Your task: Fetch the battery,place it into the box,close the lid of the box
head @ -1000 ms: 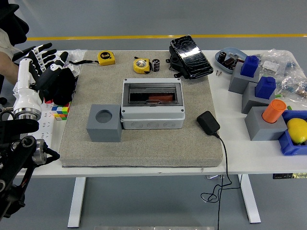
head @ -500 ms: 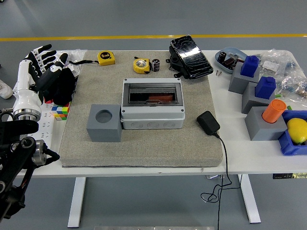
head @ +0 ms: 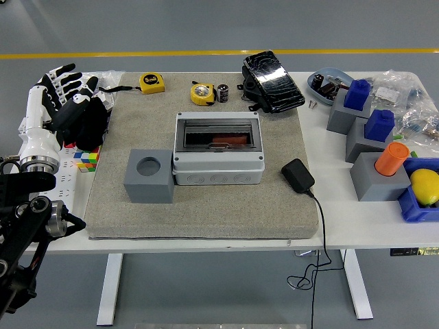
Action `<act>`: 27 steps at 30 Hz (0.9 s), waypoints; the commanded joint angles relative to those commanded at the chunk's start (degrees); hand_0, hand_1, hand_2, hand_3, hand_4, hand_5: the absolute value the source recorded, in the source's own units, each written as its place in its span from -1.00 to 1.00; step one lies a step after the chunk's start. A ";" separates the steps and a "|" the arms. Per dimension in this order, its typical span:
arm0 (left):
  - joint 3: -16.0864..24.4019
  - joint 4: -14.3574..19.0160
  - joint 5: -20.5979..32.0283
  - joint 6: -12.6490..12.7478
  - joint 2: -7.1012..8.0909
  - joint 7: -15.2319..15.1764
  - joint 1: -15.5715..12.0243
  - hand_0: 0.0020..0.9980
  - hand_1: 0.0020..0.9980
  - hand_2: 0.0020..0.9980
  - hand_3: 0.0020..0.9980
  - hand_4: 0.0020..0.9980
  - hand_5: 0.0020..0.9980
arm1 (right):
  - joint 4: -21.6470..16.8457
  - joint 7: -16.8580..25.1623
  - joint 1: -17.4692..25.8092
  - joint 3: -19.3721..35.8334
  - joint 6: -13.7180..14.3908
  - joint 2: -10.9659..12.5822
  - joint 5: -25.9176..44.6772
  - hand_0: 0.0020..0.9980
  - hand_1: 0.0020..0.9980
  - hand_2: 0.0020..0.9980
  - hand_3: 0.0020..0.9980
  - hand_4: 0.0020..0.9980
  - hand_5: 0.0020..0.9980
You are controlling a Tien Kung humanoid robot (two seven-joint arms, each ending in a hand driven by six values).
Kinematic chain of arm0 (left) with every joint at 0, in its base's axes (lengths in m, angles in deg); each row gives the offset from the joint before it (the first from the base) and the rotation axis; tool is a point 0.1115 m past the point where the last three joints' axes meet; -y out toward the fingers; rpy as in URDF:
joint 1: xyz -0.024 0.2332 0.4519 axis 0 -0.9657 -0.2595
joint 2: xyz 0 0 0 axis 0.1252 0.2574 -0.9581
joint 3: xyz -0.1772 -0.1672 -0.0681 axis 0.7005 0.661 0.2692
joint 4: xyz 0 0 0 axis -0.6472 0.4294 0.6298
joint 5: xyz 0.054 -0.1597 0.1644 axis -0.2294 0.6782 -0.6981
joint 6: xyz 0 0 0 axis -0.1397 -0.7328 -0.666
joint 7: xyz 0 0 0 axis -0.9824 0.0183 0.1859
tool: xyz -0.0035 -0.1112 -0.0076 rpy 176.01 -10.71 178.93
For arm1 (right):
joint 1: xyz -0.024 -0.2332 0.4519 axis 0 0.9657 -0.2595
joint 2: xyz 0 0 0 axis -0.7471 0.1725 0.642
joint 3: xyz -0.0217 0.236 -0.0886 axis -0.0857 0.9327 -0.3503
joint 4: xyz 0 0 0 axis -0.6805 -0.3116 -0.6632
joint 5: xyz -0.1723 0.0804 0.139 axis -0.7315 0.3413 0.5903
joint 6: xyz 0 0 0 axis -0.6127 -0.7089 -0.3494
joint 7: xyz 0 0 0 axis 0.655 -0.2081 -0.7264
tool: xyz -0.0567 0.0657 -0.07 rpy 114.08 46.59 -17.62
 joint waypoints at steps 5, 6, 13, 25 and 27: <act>-0.09 -0.05 -0.11 -0.16 -0.03 0.24 0.22 0.48 0.47 0.43 0.41 0.78 -0.33 | -0.06 0.00 0.10 0.17 0.02 0.03 0.00 0.27 0.29 0.33 0.15 0.97 0.09; -0.09 -0.04 -0.12 -0.17 -0.04 0.25 0.22 0.48 0.47 0.43 0.41 0.78 -0.33 | -0.07 -0.01 0.12 0.16 0.01 0.03 0.01 0.27 0.29 0.33 0.15 0.97 0.09; -0.03 0.13 -0.21 -0.32 -0.02 0.45 0.05 0.48 0.47 0.43 0.41 0.77 -0.34 | -0.03 -0.01 0.30 0.11 -0.02 -0.08 0.01 0.27 0.29 0.33 0.15 0.97 0.09; -0.24 0.26 -0.21 -0.33 0.05 0.50 0.25 0.48 0.47 0.43 0.41 0.77 -0.34 | 0.00 -0.05 0.22 0.11 -0.02 -0.07 0.05 0.27 0.29 0.33 0.14 0.97 0.09; -0.34 0.28 -0.21 -0.34 0.09 0.51 0.31 0.48 0.47 0.43 0.41 0.77 -0.34 | 0.00 -0.07 0.17 0.03 -0.04 -0.08 0.08 0.27 0.29 0.33 0.14 0.97 0.09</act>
